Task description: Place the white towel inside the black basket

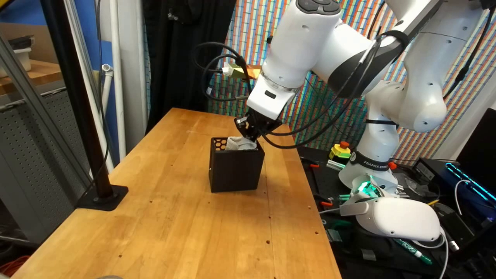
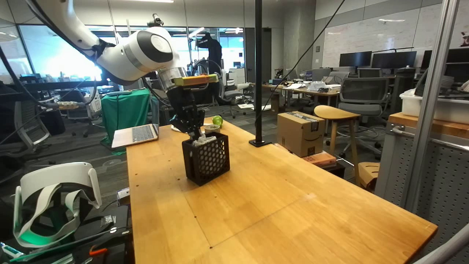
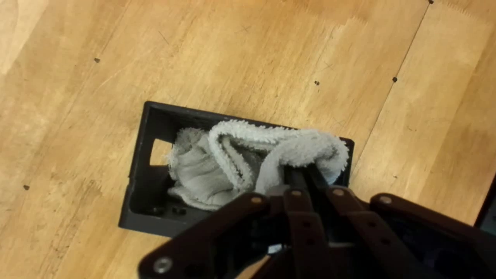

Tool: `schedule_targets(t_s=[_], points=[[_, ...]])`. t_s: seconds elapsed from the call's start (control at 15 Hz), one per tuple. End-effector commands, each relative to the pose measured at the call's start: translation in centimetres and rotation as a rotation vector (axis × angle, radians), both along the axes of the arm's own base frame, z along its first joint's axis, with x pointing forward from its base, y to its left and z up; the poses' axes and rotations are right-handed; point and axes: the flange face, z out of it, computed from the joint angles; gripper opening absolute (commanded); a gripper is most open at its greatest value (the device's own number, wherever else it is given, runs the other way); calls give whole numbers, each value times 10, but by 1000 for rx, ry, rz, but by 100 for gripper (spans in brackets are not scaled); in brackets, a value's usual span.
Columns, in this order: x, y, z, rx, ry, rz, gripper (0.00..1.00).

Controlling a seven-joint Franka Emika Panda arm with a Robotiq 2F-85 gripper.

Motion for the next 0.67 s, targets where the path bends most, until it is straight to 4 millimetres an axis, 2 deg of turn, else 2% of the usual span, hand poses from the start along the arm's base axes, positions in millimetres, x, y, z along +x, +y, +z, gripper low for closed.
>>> schedule_targets(t_s=[0.0,0.6], points=[[25,-2,-6,7,2,12,9],[70,-16,-28,53,70,25,9]])
